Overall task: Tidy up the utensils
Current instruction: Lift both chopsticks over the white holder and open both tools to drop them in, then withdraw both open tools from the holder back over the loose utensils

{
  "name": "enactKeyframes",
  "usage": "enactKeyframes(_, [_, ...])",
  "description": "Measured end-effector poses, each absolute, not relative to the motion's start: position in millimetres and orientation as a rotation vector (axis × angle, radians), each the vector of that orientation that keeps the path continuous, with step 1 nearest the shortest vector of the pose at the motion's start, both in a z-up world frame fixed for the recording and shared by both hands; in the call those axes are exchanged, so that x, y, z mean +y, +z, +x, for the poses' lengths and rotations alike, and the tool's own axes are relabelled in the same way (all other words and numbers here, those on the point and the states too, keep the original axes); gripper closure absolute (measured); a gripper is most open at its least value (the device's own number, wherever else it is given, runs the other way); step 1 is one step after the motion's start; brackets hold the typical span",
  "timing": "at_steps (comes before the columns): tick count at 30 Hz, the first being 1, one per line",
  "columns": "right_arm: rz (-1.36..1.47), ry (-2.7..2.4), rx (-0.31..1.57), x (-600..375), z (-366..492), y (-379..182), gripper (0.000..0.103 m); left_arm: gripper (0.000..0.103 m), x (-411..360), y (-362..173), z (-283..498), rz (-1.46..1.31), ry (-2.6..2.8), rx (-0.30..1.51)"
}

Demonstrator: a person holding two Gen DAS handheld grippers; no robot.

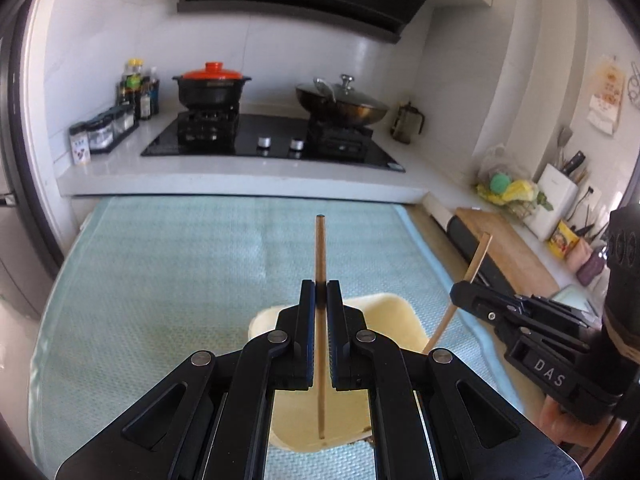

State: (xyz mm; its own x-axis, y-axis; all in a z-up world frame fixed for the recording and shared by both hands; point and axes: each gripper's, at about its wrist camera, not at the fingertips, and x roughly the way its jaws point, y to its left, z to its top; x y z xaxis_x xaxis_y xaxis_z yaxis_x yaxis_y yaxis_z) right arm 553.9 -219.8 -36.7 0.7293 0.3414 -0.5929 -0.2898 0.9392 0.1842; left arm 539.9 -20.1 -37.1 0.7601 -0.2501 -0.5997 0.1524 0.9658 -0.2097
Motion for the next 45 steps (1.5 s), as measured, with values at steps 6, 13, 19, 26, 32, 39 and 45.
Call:
enactKeyframes(6, [0.112, 0.325, 0.755, -222, 567, -60, 0.095, 0.095, -27, -57, 549, -0.144, -0.2, 0.739])
enactKeyframes(13, [0.191, 0.3, 0.758, -241, 554, -49, 0.048, 0.029, -4, -30, 498, -0.108, -0.16, 0.665])
enactKeyframes(19, [0.121, 0.3, 0.705, -267, 489, -17, 0.046, 0.002, 36, -3, 393, -0.041, -0.129, 0.556])
enactKeyframes(26, [-0.068, 0.248, 0.615, -293, 368, -9, 0.038, 0.001, 58, -35, 286, 0.059, -0.039, 0.559])
enactKeyframes(32, [-0.121, 0.15, 0.498, -307, 271, -28, 0.037, 0.001, 70, -81, 231, -0.082, -0.041, 0.632])
enactKeyframes(39, [-0.092, 0.084, 0.477, -303, 201, -79, 0.037, 0.001, 58, -114, 199, -0.123, -0.037, 0.665])
enactKeyframes(45, [-0.082, 0.088, 0.533, -300, 182, -116, 0.037, 0.001, 51, -126, 192, -0.199, -0.112, 0.659])
